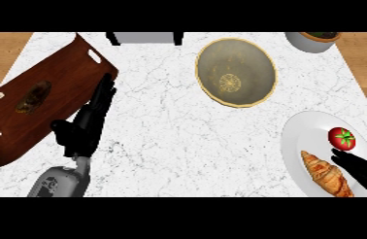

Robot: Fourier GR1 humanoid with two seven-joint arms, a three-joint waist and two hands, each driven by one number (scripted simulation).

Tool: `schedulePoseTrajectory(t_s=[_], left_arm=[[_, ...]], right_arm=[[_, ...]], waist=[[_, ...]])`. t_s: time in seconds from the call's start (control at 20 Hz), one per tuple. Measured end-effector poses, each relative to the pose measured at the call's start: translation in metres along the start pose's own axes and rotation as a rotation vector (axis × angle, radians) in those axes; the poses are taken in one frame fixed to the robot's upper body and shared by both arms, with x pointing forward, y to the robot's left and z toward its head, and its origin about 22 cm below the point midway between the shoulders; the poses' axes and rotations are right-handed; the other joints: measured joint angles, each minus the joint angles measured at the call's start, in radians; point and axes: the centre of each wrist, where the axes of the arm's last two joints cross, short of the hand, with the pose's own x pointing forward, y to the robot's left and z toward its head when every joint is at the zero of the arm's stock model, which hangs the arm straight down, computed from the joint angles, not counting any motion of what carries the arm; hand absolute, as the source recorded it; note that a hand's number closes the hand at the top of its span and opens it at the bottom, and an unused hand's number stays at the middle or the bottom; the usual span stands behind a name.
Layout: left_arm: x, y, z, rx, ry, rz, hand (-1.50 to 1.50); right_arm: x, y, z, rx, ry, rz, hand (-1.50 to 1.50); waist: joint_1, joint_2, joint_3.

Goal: Pick the croissant from the plate and place it in the bowl

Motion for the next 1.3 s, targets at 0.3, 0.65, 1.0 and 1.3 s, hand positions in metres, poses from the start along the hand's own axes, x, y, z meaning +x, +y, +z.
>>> schedulePoseTrajectory(t_s=[0.3, 0.65, 1.0, 1.3], left_arm=[[-0.002, -0.006, 0.003, -0.002, -0.001, 0.000, 0.00], [-0.006, -0.001, 0.002, 0.005, 0.007, 0.009, 0.00], [-0.008, 0.000, 0.005, -0.004, 0.008, 0.006, 0.00], [-0.013, 0.002, 0.003, 0.000, 0.003, 0.010, 0.00]], right_arm=[[-0.020, 0.005, 0.003, 0.009, -0.045, -0.081, -1.50], [-0.029, 0.005, 0.002, 0.019, -0.070, -0.159, -1.50], [-0.039, 0.017, 0.001, 0.035, -0.050, -0.213, -1.50], [-0.051, 0.030, -0.012, 0.034, -0.036, -0.242, -1.50]], waist=[[0.000, 0.000, 0.000], [0.000, 0.000, 0.000], [0.001, 0.000, 0.000], [0.002, 0.000, 0.000]])
